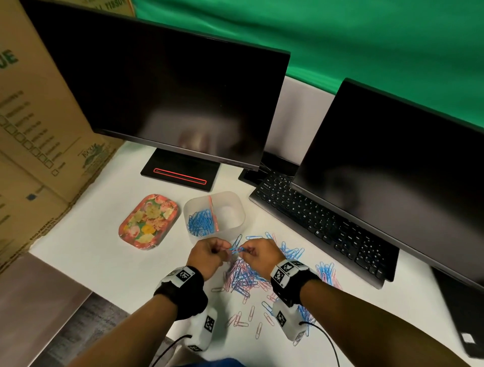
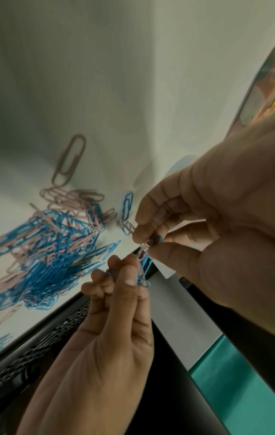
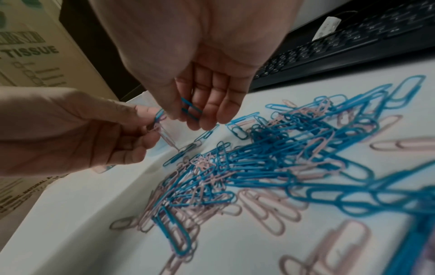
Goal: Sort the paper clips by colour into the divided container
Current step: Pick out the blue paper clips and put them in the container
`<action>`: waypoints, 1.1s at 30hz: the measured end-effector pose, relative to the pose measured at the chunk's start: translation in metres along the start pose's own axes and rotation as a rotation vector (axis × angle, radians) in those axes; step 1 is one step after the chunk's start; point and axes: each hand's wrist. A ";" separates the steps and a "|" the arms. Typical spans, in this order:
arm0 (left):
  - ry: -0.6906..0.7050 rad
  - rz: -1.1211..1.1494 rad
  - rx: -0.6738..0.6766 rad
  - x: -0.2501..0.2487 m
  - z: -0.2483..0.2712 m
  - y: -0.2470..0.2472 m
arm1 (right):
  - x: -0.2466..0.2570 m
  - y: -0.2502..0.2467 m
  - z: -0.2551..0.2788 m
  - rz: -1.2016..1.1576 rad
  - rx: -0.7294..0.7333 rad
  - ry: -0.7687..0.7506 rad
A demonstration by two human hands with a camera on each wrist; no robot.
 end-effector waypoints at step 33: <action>-0.099 -1.169 0.073 -0.031 -0.041 0.027 | -0.006 -0.009 0.023 -0.412 -0.165 0.169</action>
Point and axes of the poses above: each hand's wrist, its own z-axis away from the middle knuckle, its own y-axis out of the palm, x = y × z, and after that the axes turned 9 degrees about x, right-handed
